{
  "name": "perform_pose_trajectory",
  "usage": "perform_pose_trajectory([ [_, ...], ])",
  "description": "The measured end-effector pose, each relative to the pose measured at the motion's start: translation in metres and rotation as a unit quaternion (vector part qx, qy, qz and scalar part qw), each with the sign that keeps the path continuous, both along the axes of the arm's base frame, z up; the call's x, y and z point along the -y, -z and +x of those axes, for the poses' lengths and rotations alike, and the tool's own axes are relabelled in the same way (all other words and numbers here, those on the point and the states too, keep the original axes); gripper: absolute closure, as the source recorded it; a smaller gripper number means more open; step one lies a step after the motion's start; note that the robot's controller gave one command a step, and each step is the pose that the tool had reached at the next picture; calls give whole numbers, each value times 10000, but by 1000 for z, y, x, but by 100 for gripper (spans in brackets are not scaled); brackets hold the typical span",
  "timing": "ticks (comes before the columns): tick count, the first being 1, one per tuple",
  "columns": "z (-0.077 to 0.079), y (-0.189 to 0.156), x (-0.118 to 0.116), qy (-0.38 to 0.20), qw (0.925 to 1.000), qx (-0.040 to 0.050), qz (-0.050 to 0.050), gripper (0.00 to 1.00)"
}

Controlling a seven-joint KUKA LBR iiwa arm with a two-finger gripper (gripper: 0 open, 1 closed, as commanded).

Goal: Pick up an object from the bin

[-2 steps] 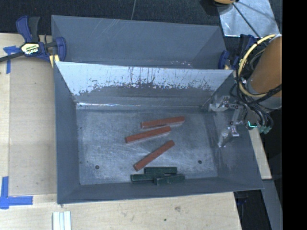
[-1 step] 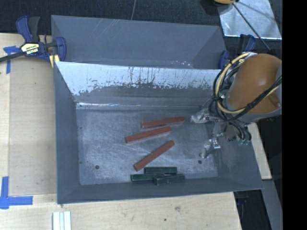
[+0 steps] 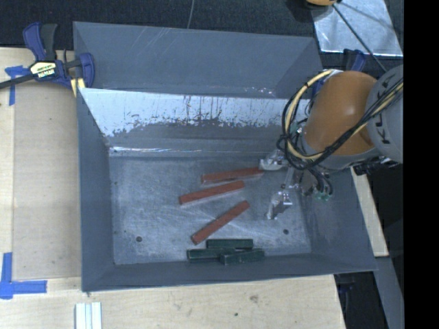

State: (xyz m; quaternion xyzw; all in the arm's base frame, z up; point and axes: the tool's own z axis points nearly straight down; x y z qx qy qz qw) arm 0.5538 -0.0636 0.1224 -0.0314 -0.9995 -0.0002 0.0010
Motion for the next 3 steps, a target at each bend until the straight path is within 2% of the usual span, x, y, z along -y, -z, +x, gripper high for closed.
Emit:
perform_pose_trajectory([
  [1, 19, 36, -20, 70, 9997, 250, -49, 100],
  [2, 11, 44, -23, 50, 9999, 93, -22, 0],
  [3, 11, 44, -23, 49, 9999, 94, -24, 0],
])
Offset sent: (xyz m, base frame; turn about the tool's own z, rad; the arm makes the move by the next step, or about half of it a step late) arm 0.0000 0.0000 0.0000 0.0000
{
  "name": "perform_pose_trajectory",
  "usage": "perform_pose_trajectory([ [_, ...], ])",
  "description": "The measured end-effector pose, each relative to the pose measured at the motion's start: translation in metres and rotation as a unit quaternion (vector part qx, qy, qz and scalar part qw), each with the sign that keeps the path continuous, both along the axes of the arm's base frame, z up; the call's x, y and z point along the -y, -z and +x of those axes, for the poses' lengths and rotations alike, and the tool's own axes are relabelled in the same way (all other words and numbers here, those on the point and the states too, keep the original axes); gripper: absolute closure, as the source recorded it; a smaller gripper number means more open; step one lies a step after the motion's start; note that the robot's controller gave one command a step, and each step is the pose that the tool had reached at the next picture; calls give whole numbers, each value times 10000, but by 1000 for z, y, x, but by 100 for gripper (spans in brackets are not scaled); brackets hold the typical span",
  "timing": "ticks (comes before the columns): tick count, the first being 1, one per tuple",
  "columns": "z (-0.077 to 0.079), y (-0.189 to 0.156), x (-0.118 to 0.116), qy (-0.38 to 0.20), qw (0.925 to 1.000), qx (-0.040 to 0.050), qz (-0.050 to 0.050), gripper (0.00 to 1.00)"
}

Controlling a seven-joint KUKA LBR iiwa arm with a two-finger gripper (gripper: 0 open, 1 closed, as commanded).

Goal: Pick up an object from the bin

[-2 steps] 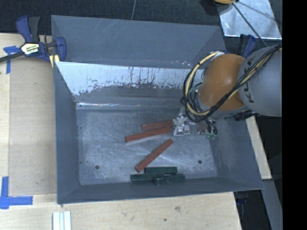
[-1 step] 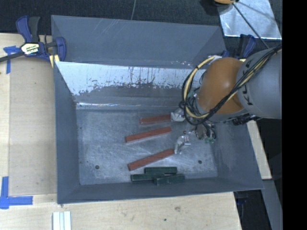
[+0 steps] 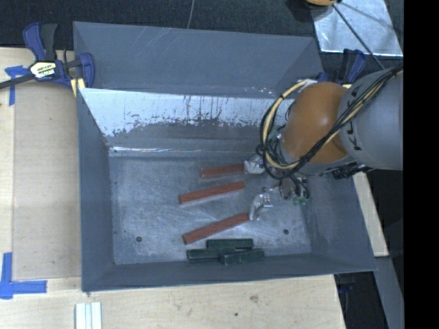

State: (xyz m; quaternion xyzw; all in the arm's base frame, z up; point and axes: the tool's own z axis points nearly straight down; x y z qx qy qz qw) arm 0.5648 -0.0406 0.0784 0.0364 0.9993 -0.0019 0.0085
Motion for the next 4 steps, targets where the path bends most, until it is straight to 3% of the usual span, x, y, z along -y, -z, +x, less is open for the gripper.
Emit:
perform_pose_trajectory([
  [1, 22, -1, -67, -85, 10000, -6, 26, 100],
  [2, 22, -1, -67, -88, 10000, -6, 25, 100],
  [3, 27, -33, -76, -222, 9997, -79, 15, 100],
  [4, 14, -48, -65, -151, 9999, -65, 21, 100],
])
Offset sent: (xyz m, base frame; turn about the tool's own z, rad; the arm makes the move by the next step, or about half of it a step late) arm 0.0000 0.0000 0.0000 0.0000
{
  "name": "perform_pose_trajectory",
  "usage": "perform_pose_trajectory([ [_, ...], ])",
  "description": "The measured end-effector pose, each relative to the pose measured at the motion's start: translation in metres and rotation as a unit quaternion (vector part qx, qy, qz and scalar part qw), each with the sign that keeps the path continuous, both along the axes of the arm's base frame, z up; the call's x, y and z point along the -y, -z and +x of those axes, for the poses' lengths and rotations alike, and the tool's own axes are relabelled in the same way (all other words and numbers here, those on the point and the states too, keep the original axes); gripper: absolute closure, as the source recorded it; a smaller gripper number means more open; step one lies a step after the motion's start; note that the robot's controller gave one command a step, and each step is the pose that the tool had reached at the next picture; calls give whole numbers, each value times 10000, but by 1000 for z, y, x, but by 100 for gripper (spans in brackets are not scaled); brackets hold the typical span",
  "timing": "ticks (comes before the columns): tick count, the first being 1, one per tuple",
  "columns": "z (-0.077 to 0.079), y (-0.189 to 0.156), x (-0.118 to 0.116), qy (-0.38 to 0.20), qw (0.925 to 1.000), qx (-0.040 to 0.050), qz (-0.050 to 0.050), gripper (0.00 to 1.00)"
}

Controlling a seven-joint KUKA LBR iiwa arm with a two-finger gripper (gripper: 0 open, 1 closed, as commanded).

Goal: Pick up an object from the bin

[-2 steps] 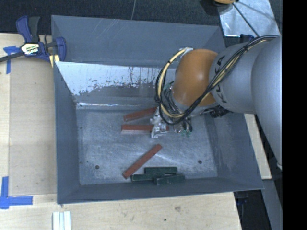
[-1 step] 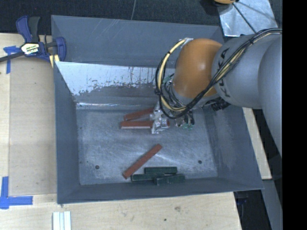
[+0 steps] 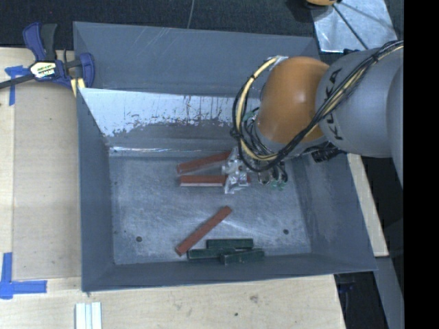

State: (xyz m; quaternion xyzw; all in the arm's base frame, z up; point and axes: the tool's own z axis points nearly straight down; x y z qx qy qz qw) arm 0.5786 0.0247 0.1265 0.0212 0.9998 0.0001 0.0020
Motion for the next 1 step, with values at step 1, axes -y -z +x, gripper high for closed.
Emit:
perform_pose_trajectory([
  [1, 5, -124, -9, 22, 10000, -2, 0, 100],
])
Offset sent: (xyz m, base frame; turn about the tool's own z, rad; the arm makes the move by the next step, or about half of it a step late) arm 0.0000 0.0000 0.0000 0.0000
